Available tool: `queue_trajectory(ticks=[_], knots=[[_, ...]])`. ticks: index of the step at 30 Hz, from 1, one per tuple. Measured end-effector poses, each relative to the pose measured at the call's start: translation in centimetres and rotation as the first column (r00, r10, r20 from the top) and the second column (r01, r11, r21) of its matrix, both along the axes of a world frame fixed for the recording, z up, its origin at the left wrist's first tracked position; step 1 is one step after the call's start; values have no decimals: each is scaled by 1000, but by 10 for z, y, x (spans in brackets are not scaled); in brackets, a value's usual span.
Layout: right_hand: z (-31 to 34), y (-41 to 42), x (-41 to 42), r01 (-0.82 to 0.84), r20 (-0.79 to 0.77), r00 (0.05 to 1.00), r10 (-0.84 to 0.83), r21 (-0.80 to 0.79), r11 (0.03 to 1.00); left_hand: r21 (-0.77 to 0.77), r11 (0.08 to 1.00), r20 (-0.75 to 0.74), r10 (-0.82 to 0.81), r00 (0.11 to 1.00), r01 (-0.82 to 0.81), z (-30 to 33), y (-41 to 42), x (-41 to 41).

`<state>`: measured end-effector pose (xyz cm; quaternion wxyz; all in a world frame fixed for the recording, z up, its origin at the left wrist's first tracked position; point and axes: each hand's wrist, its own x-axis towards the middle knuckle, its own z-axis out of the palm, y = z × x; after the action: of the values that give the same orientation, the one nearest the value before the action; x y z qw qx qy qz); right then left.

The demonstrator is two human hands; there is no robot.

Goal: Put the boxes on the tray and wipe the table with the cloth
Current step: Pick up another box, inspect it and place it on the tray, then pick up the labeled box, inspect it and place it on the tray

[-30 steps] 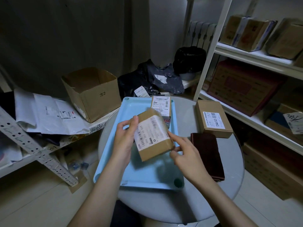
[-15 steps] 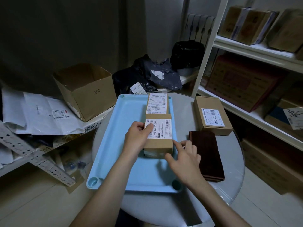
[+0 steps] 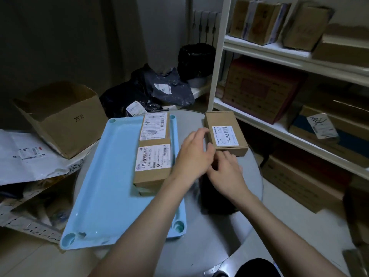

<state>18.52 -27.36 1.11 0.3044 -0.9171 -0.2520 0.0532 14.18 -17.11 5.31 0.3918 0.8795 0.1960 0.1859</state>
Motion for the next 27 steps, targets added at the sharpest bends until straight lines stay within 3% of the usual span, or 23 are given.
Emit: queue_trajectory(ticks=[6,11,19,23,25,27], knots=[[-16,2,68,104,207,977,-43,-295,950,-132,990,-221,13,975,-43,-30,-17,60],[-35,11,106,103,159,986,-42,-397,912,-210,975,-313,-1,950,-68,-48,-13,94],[-47,14,115,192,259,955,-148,-156,969,-228,971,-232,17,973,-71,-58,-13,101],[-22,8,106,201,250,946,-207,49,978,-284,957,-80,43,996,-65,-44,-14,88],[-5,5,95,217,143,958,-249,208,954,-323,943,21,89,996,-78,-28,-13,79],[12,2,80,284,-147,959,-244,440,852,-352,933,109,117,987,-71,-9,-13,66]])
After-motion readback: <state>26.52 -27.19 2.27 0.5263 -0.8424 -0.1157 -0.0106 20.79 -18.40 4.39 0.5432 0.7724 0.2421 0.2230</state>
